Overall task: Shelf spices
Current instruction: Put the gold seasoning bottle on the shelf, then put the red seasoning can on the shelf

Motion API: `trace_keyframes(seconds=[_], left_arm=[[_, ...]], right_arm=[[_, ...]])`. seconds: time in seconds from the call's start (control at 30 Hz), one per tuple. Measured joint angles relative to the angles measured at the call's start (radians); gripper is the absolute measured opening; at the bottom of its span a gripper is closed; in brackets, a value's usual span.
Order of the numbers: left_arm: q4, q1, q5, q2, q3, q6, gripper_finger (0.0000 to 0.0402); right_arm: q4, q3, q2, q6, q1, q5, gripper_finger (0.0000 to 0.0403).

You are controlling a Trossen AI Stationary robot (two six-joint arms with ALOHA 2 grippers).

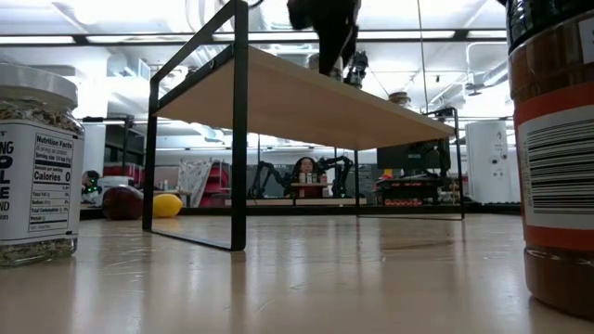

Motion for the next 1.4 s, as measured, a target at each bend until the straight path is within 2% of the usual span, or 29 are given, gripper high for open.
trace_keyframes(seconds=[0.33, 0.57, 0.73, 0.9, 0.97, 1.17, 1.4], left_arm=[[-0.001, 0.000, 0.000, 0.000, -0.001, -0.006, 0.0176], [-0.002, 0.000, 0.000, 0.000, -0.003, -0.010, 0.0171], [-0.002, 0.000, 0.002, 0.000, -0.004, -0.016, 0.0174], [-0.003, -0.002, 0.045, 0.000, -0.004, -0.034, 0.0174], [-0.003, -0.003, 0.066, 0.000, -0.004, -0.043, 0.0172], [-0.001, -0.014, 0.082, 0.000, -0.004, -0.063, 0.0167], [0.007, -0.015, 0.082, 0.000, -0.004, -0.061, 0.0167]], right_arm=[[0.026, 0.003, -0.127, 0.057, 0.018, 0.001, 0.0310], [0.011, 0.003, -0.241, 0.161, 0.098, -0.002, 0.0309], [0.001, 0.000, -0.289, 0.211, 0.247, -0.006, 0.0299], [-0.015, -0.022, -0.267, 0.263, 0.472, 0.001, 0.0287], [-0.013, -0.048, -0.248, 0.285, 0.565, 0.040, 0.0282], [0.042, -0.220, -0.221, 0.381, 0.798, 0.189, 0.0271], [0.123, -0.431, -0.221, 0.537, 0.924, 0.239, 0.0269]])
